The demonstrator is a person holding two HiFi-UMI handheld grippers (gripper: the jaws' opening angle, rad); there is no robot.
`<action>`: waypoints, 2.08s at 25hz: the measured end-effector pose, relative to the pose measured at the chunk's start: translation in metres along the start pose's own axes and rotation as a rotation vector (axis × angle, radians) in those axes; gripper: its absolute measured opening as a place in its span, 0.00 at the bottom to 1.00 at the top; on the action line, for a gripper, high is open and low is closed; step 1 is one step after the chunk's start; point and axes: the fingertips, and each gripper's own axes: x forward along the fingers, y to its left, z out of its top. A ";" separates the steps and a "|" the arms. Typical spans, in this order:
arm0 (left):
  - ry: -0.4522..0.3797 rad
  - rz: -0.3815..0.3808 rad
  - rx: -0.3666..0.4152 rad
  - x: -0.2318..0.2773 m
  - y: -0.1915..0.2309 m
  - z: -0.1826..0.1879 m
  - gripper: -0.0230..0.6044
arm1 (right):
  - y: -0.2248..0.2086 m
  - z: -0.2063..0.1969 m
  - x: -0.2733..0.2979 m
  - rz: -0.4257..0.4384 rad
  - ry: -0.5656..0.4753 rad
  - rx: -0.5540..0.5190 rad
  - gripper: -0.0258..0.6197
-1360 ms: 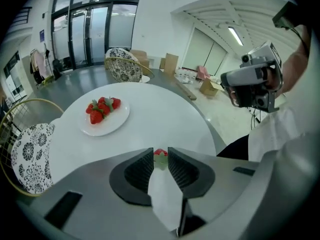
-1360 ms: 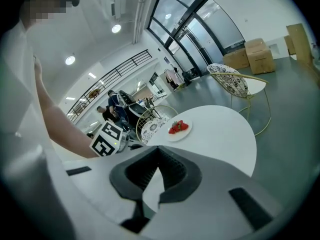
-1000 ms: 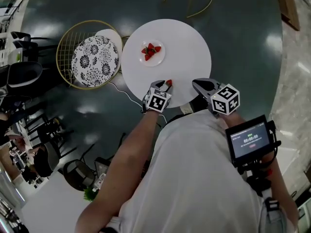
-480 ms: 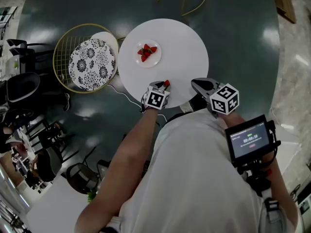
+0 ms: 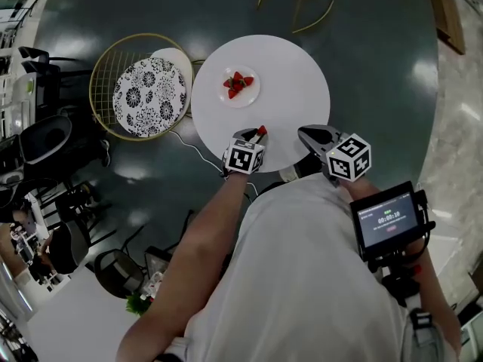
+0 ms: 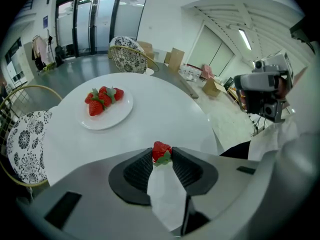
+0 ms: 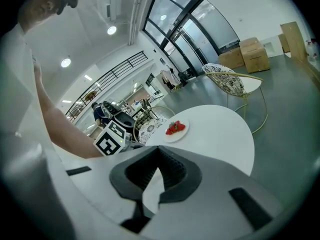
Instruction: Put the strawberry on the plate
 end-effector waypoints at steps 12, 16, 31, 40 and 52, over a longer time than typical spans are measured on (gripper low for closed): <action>-0.129 0.052 -0.166 -0.009 0.044 0.029 0.25 | -0.010 0.021 0.045 0.079 0.075 -0.046 0.05; -0.162 0.066 -0.242 -0.006 0.058 0.040 0.25 | -0.020 0.028 0.054 0.102 0.105 -0.056 0.05; -0.251 0.139 -0.423 -0.001 0.103 0.077 0.25 | -0.039 0.039 0.068 0.123 0.174 -0.063 0.05; -0.266 0.168 -0.492 0.008 0.113 0.083 0.25 | -0.039 0.036 0.065 0.122 0.192 -0.055 0.05; -0.273 0.202 -0.569 0.013 0.120 0.076 0.25 | -0.043 0.032 0.061 0.107 0.194 -0.034 0.05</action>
